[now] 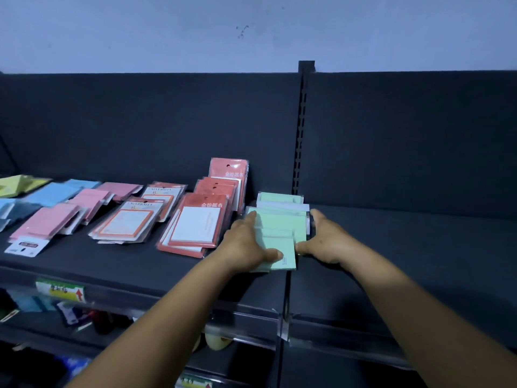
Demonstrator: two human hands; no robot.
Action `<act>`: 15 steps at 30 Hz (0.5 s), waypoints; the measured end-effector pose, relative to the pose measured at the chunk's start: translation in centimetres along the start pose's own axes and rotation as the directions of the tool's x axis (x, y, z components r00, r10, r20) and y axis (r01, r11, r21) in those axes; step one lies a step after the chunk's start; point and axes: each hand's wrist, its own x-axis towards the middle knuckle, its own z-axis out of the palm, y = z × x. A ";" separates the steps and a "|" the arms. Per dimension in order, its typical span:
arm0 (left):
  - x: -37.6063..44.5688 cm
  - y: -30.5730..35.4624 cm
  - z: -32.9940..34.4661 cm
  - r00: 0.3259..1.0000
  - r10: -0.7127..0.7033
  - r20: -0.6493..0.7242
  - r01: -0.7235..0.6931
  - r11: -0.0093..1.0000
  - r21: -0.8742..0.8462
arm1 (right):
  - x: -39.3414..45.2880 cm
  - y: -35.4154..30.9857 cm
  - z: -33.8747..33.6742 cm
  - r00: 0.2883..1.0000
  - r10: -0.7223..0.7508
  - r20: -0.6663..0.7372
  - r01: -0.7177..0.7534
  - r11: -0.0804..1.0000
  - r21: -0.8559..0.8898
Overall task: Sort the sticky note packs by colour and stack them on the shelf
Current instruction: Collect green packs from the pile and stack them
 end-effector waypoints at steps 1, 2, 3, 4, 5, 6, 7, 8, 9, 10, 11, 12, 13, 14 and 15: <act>0.6 0.1 0.1 1.000 -0.010 0.024 0.011 0.999 -0.040 | 0.7 0.2 -0.2 1.000 -0.001 0.006 0.001 1.000 0.022; 1.2 0.1 0.2 0.999 -0.016 0.040 0.019 0.996 -0.087 | 1.5 0.3 -0.4 1.000 0.006 0.014 -0.007 0.999 0.034; 1.7 0.2 0.2 0.999 -0.024 0.047 0.030 0.990 -0.140 | 2.1 0.4 -0.7 1.000 0.009 0.026 -0.010 0.999 0.045; 2.2 0.4 0.3 0.998 -0.037 0.049 0.045 0.982 -0.183 | 2.8 0.5 -1.0 0.999 0.013 0.040 -0.015 0.998 0.059; 2.5 0.7 0.3 0.998 -0.036 0.042 0.045 0.974 -0.222 | 3.4 0.6 -1.3 0.999 0.013 0.051 -0.017 0.996 0.087; 2.9 1.0 0.3 0.999 -0.040 0.033 0.047 0.966 -0.255 | 4.0 0.8 -1.6 0.998 0.015 0.063 -0.022 0.993 0.115; 3.1 1.4 0.2 0.999 -0.036 0.029 0.043 0.957 -0.286 | 4.4 0.8 -1.9 0.997 0.014 0.073 -0.024 0.990 0.141; 3.3 1.7 0.1 0.999 -0.043 0.028 0.050 0.950 -0.308 | 4.9 0.9 -2.1 0.996 0.017 0.088 -0.030 0.987 0.156; 3.7 1.8 0.0 0.999 -0.041 0.029 0.048 0.944 -0.325 | 5.4 0.9 -2.1 0.995 0.013 0.102 -0.031 0.985 0.173; 4.1 1.8 -0.1 0.999 -0.047 0.024 0.053 0.941 -0.334 | 6.0 1.0 -2.1 0.993 0.013 0.121 -0.036 0.982 0.185; 4.5 1.8 -0.1 0.997 -0.068 0.019 0.071 0.937 -0.342 | 6.6 1.1 -2.0 0.991 0.011 0.134 -0.039 0.978 0.205; 4.9 1.8 -0.2 0.995 -0.101 0.021 0.103 0.934 -0.343 | 7.1 1.1 -1.9 0.989 0.011 0.147 -0.043 0.974 0.222; 5.2 1.7 -0.2 0.993 -0.118 0.017 0.117 0.931 -0.347 | 7.5 1.2 -1.9 0.988 0.006 0.154 -0.043 0.969 0.242; 5.6 1.7 -0.2 0.992 -0.126 0.021 0.125 0.929 -0.349 | 8.0 1.2 -1.9 0.986 0.009 0.164 -0.051 0.966 0.255; 5.9 1.6 -0.2 0.991 -0.131 0.027 0.132 0.926 -0.355 | 8.4 1.2 -1.9 0.985 0.009 0.172 -0.056 0.962 0.268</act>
